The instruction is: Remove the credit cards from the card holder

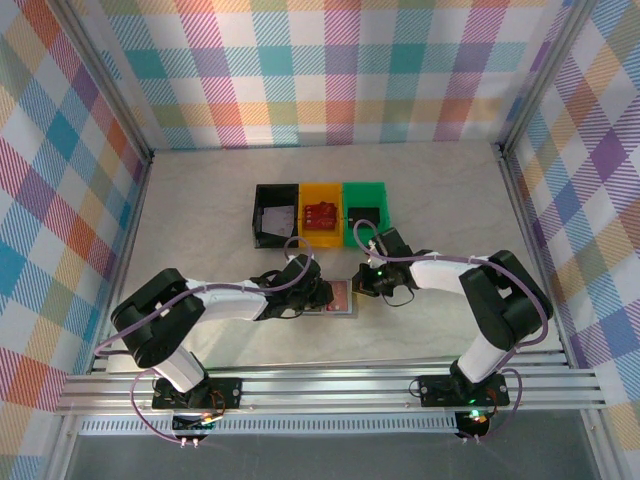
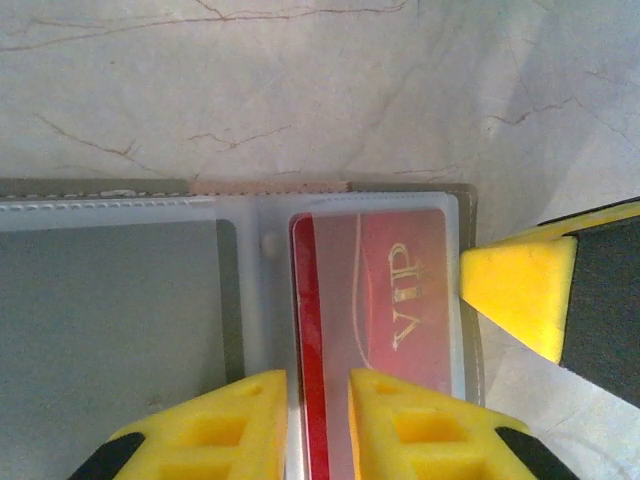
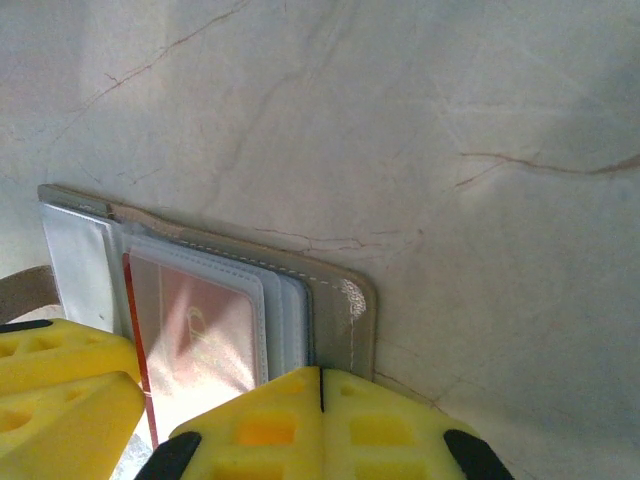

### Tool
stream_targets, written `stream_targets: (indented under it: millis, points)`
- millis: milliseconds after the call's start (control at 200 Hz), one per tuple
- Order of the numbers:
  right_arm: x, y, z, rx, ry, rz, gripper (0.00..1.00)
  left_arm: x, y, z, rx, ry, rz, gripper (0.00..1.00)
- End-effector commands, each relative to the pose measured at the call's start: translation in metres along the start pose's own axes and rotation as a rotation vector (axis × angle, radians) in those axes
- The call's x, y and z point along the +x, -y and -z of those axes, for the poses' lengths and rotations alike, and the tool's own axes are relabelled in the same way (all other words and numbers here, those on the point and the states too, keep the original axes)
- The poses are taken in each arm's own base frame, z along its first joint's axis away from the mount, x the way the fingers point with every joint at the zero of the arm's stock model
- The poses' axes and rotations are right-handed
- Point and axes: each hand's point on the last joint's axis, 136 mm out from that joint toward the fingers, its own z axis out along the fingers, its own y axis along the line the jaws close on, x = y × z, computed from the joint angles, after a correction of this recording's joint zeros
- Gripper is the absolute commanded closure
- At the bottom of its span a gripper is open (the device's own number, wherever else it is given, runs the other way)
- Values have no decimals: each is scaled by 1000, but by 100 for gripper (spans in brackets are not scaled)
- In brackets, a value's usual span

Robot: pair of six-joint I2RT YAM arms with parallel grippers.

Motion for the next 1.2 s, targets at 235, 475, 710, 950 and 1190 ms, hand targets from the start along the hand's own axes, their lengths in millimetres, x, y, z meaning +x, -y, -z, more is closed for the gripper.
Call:
stream_targets:
  millis: [235, 475, 710, 950, 1190]
  points:
    - [4, 1, -9, -6, -33, -7, 100, -1, 12, -6, 13, -14, -28, 76]
    - [4, 0, -9, -13, -34, -2, 100, -1, 18, -10, 19, -36, -58, 76]
    - [5, 0, -10, -17, -39, -2, 100, -3, 25, -6, 56, -26, -73, 76]
    - [4, -1, -9, -20, -37, 0, 100, -4, 40, -1, 151, -7, -79, 76]
    - [4, -2, -8, -25, -35, 2, 100, -5, 51, 6, 211, -2, -96, 76]
